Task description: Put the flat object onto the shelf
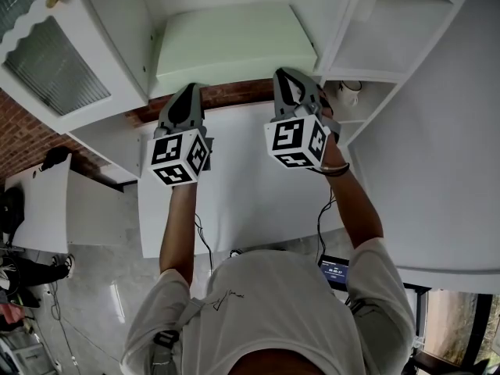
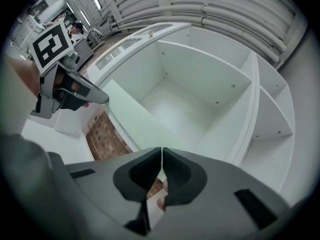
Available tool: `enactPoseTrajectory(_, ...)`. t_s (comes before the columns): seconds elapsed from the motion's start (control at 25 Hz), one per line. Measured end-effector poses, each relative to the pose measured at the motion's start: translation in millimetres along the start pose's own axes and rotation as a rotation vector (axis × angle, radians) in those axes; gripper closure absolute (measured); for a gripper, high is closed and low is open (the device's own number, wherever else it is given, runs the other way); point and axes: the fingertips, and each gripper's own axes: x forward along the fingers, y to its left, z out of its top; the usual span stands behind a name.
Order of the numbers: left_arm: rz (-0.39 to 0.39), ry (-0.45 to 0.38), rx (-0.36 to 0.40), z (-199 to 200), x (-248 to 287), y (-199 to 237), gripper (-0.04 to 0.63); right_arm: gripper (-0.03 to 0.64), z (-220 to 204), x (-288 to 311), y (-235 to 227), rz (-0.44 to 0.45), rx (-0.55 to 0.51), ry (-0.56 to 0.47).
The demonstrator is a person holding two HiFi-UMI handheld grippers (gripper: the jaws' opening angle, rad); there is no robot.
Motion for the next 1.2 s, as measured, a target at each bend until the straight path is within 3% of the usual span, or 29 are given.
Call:
enactPoseTrajectory(0.4, 0.008, 0.001, 0.009, -1, 8, 5, 0.582, 0.583, 1, 11, -2, -0.015, 0.017, -0.012)
enactPoseTrajectory(0.68, -0.001, 0.023, -0.009, -6, -1, -1, 0.582, 0.583, -1, 2, 5, 0.02, 0.025, -0.025)
enactPoseTrajectory(1.0, -0.024, 0.057, 0.003, -19, -12, -15, 0.581, 0.583, -12, -13, 16, 0.091, 0.125, -0.01)
enactPoseTrajectory(1.2, -0.026, 0.068, 0.001, -26, -22, -22, 0.581, 0.583, -22, -28, 30, 0.171, 0.247, 0.004)
